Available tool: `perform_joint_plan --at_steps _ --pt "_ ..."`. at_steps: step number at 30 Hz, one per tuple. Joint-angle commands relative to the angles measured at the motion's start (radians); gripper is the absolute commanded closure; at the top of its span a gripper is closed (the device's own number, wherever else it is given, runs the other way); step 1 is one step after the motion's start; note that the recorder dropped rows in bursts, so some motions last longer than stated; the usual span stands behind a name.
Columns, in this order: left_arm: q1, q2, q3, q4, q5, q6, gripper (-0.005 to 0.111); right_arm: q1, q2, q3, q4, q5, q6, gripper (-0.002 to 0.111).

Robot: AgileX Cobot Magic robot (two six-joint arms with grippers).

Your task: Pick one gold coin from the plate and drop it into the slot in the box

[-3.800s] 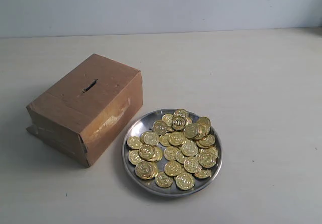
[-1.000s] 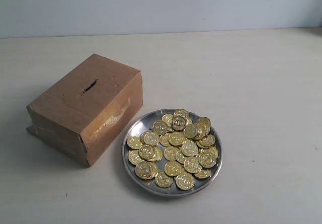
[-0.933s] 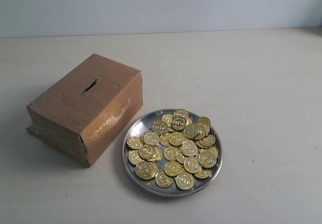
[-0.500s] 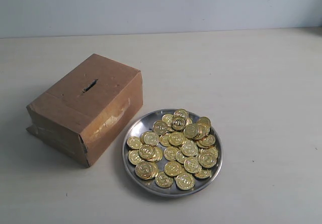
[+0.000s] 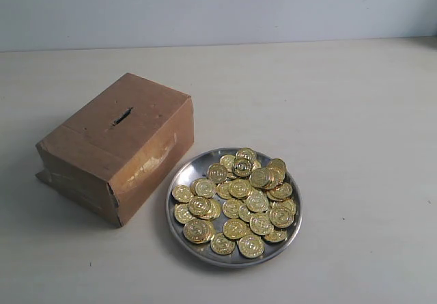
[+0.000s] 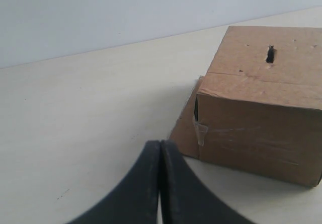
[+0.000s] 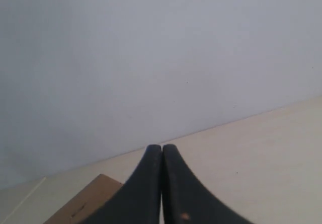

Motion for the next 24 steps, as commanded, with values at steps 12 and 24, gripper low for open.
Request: perform_joint_plan --at_steps 12,24 --pt "-0.005 -0.005 0.003 0.001 -0.01 -0.003 0.106 0.003 0.505 -0.239 -0.003 0.231 -0.264 0.108" --pt "-0.005 -0.005 0.003 0.001 -0.01 -0.003 0.106 0.19 0.995 -0.396 -0.12 0.267 -0.312 0.108"
